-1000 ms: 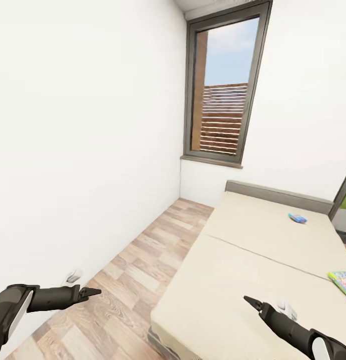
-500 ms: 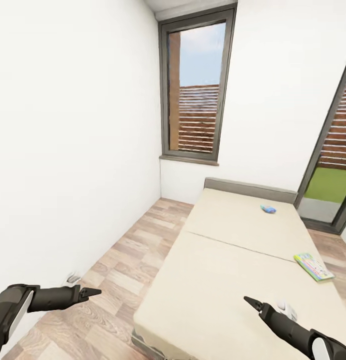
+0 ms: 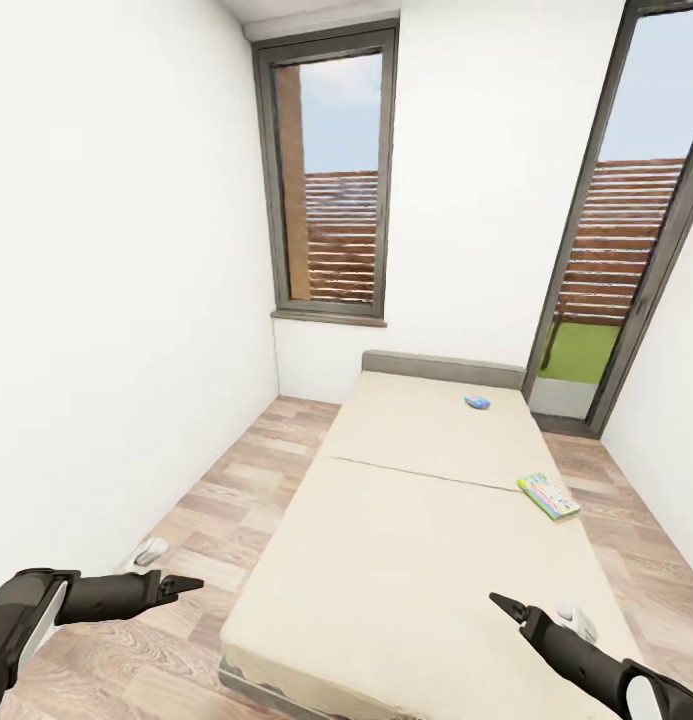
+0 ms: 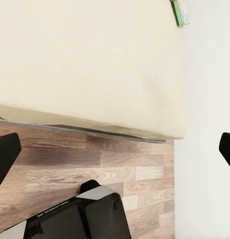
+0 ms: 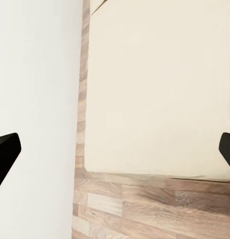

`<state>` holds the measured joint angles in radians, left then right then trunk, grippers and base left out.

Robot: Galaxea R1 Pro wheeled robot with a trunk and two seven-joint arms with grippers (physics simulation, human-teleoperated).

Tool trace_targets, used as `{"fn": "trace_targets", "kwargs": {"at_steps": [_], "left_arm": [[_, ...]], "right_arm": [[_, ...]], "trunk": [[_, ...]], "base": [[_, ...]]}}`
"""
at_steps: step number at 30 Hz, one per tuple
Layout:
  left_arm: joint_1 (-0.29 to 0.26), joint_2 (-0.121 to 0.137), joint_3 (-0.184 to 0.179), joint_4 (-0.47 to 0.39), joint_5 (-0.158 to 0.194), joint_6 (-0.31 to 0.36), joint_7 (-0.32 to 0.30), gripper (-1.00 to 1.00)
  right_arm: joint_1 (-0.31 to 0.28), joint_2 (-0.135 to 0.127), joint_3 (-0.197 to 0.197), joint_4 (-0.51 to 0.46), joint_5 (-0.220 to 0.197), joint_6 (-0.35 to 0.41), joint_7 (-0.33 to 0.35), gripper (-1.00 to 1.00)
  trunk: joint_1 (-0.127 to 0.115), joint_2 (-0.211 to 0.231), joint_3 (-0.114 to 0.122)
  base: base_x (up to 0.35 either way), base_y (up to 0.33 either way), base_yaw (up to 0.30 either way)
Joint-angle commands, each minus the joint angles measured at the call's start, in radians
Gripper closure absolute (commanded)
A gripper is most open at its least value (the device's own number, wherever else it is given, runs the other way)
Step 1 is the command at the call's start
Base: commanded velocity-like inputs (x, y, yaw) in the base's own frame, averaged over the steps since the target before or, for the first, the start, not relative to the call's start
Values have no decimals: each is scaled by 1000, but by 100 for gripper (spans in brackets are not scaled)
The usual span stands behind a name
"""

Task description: Put all the toys in the child's room - the three board games (two on the bed and one on the table), the two jigsaw puzzles on the table, and the tennis ball on the table - inside the toy box on the table in the child's room.

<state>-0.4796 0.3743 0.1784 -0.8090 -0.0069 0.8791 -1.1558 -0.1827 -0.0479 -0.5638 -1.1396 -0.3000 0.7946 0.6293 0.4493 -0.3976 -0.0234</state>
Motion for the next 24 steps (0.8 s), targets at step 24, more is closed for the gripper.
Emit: {"fn": "trace_targets", "kwargs": {"at_steps": [24], "left_arm": [[0,-1,6,-1,1,-5,-4,-100]], "right_arm": [[-3,-27,-27,42,-3,5,4,-100]], "trunk": [[1,-2,-2]], "base": [[-3,-8,-281]]}}
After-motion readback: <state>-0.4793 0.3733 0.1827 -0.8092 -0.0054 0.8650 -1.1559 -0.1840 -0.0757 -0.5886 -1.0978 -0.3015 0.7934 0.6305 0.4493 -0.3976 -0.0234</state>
